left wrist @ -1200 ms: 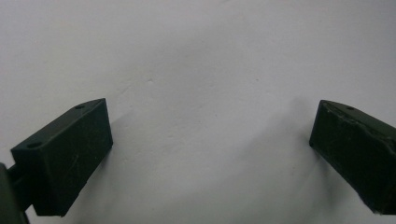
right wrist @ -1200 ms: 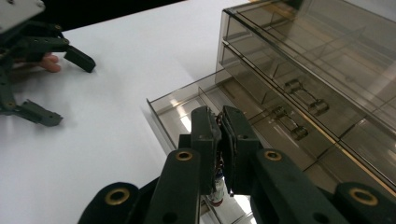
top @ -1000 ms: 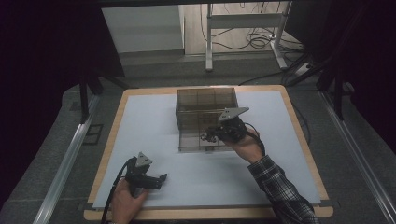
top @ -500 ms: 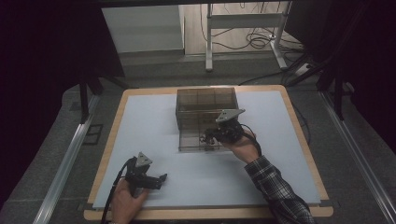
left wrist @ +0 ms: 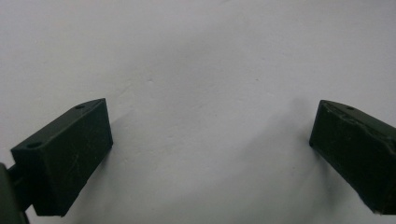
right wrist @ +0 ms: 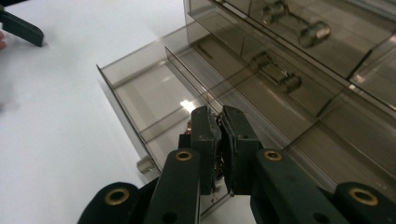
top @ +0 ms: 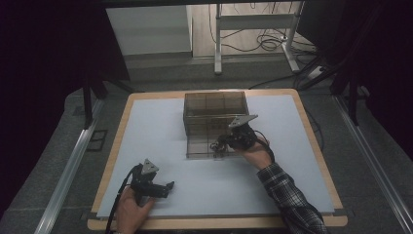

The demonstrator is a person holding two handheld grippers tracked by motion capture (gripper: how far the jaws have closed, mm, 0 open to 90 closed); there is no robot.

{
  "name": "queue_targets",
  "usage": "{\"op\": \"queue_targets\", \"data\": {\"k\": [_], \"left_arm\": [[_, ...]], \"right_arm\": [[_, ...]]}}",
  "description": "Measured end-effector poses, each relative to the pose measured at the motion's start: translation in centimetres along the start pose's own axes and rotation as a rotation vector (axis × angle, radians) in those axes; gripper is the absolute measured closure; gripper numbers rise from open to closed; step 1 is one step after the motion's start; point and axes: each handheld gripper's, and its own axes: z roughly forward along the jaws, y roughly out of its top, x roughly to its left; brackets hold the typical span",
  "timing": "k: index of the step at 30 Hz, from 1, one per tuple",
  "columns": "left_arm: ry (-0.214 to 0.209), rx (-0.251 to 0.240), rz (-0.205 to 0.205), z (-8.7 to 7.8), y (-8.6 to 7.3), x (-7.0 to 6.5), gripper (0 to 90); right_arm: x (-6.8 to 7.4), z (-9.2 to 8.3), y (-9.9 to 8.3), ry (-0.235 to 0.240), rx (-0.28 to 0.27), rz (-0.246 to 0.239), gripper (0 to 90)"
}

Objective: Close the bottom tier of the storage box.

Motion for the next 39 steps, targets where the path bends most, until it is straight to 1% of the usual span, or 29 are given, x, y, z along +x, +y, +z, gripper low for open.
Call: {"op": "queue_targets", "data": {"k": [7, 13, 18, 25, 32, 35, 39], "left_arm": [[0.0, 0.0, 0.0, 0.0, 0.0, 0.0, 0.0], [0.0, 0.0, -0.001, 0.0, 0.0, 0.0, 0.0], [0.0, 0.0, -0.001, 0.0, 0.0, 0.0, 0.0], [0.0, -0.001, -0.001, 0.0, 0.0, 0.0, 0.0], [0.0, -0.001, -0.001, 0.0, 0.0, 0.0, 0.0], [0.0, -0.001, -0.001, 0.0, 0.0, 0.0, 0.0], [0.0, -0.001, -0.001, 0.0, 0.0, 0.0, 0.0]], "right_arm": [[-0.3, 0.7, -0.5, -0.015, 0.023, 0.0, 82.7], [-0.3, 1.4, -0.9, -0.011, 0.034, 0.005, 82.6], [-0.2, 1.9, -1.1, -0.008, 0.038, -0.001, 82.4], [-0.3, 2.1, -1.3, -0.01, 0.048, -0.004, 81.5], [-0.3, 2.1, -1.6, -0.016, 0.061, -0.006, 78.8], [-0.2, 2.2, -1.6, -0.036, 0.072, -0.018, 75.0], [-0.2, 2.1, -1.6, -0.042, 0.07, -0.018, 73.2]]}}
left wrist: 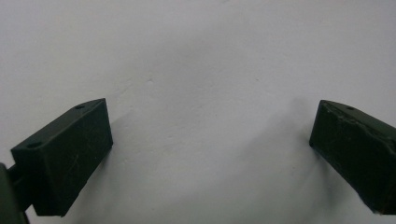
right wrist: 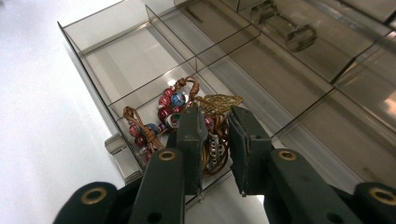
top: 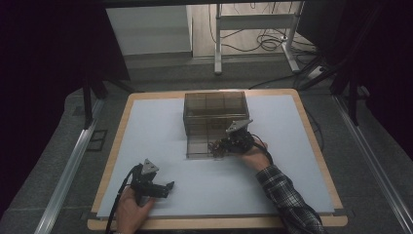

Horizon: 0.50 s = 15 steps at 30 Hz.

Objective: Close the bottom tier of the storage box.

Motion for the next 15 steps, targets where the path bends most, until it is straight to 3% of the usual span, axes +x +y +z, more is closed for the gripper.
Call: {"op": "queue_targets", "data": {"k": [15], "left_arm": [[0.0, 0.0, 0.0, 0.0, 0.0, 0.0, 0.0]], "right_arm": [[-0.1, -1.2, 0.8, -0.024, -0.042, -0.018, 68.5]]}}
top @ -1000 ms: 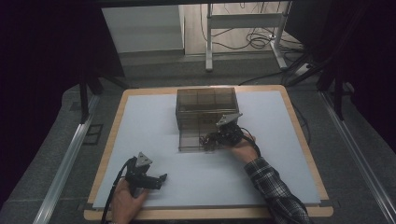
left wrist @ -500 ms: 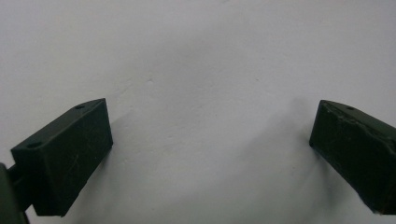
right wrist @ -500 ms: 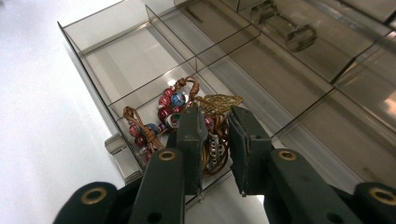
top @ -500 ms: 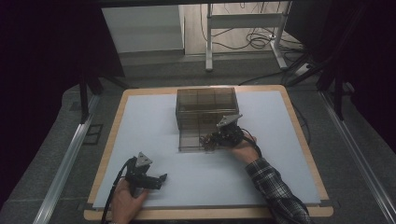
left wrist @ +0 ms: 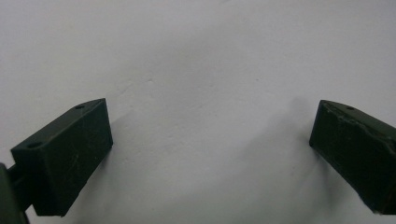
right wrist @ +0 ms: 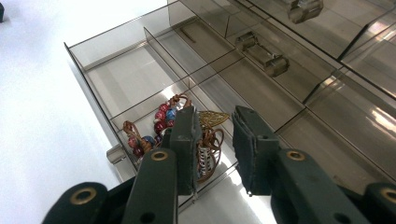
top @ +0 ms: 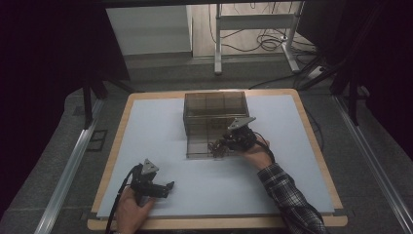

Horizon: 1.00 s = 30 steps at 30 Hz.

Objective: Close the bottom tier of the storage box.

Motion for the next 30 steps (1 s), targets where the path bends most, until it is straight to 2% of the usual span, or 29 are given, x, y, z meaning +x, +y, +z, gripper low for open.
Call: {"op": "queue_targets", "data": {"k": [13, 17, 30], "left_arm": [[0.0, 0.0, 0.0, 0.0, 0.0, 0.0, 0.0], [0.0, 0.0, 0.0, 0.0, 0.0, 0.0, 0.0], [0.0, 0.0, 0.0, 0.0, 0.0, 0.0, 0.0]], "right_arm": [[-0.1, -1.1, 0.2, -0.012, -0.019, -0.005, 65.3], [0.0, -1.4, 0.1, 0.001, -0.023, 0.001, 63.9], [1.0, -2.2, -0.4, 0.026, -0.022, -0.022, 61.5]]}}
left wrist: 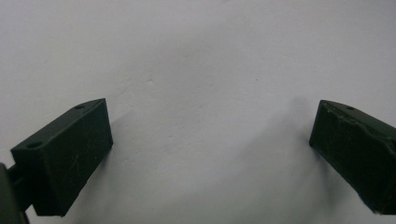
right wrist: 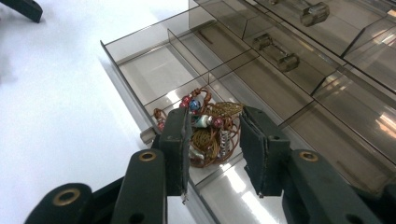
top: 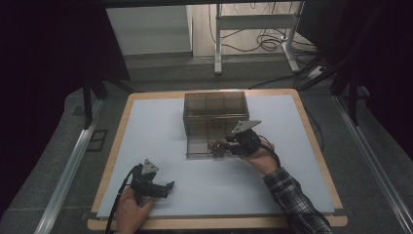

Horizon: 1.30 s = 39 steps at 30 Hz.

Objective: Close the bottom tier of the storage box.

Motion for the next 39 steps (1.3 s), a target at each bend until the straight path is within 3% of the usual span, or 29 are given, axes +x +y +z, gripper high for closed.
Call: {"op": "queue_targets", "data": {"k": [13, 22, 30, 39], "left_arm": [[0.0, 0.0, 0.0, 0.0, 0.0, 0.0, 0.0], [0.0, 0.0, 0.0, 0.0, 0.0, 0.0, 0.0], [0.002, 0.0, 0.0, 0.0, 0.0, 0.0, 0.0], [0.001, -0.001, -0.001, 0.0, 0.0, 0.0, 0.0]], "right_arm": [[1.2, -0.6, -0.9, 0.021, 0.029, -0.018, 56.8], [2.1, -0.6, -1.6, 0.032, 0.037, 0.003, 57.6], [2.6, -0.5, -2.4, 0.045, 0.051, -0.01, 68.6], [2.6, 0.3, -3.0, 0.011, 0.084, -0.045, 85.6]]}}
